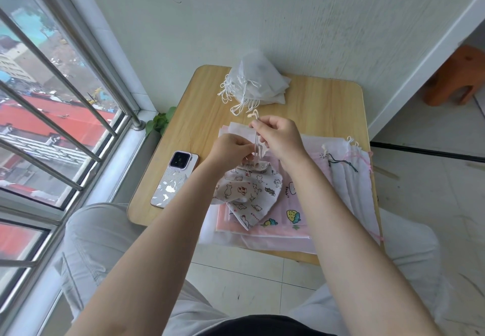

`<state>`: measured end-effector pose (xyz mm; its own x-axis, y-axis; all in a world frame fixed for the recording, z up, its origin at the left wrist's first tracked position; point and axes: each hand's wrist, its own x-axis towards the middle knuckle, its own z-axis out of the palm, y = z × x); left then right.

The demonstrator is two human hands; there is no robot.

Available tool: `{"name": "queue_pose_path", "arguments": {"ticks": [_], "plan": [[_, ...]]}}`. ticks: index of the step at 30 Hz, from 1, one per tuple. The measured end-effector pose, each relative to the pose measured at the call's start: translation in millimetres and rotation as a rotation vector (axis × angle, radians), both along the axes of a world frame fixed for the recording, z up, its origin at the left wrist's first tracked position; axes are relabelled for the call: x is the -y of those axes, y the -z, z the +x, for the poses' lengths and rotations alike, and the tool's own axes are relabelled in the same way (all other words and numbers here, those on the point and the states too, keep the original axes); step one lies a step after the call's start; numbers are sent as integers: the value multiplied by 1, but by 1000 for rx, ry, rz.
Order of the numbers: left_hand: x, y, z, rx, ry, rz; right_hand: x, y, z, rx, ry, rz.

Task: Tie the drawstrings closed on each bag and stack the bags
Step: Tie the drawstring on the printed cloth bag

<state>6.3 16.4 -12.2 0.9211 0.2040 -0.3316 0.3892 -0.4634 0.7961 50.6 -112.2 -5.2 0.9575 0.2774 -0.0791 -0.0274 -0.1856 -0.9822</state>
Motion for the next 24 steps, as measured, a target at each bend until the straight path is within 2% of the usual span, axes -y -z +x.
{"name": "queue_pose_path", "arguments": {"ticks": [4,7,10,13,16,24], "plan": [[2,-3,-2,-59,79,4,-3,-4,3,-47,-25,70],[4,-7,-6,-79,108,-75,-6,-4,4,-60,-29,59],[3,-6,-8,-63,162,4,-5,-2,5,-58,-34,63],[1,-2,-7,-29,101,-5,-2,2,8,-52,-8,42],[0,-2,-7,-34,55,-38,4,10,11,-79,17,-56],[-2,2,-8,6,-73,-143,14,17,3,-66,-157,-424]]}}
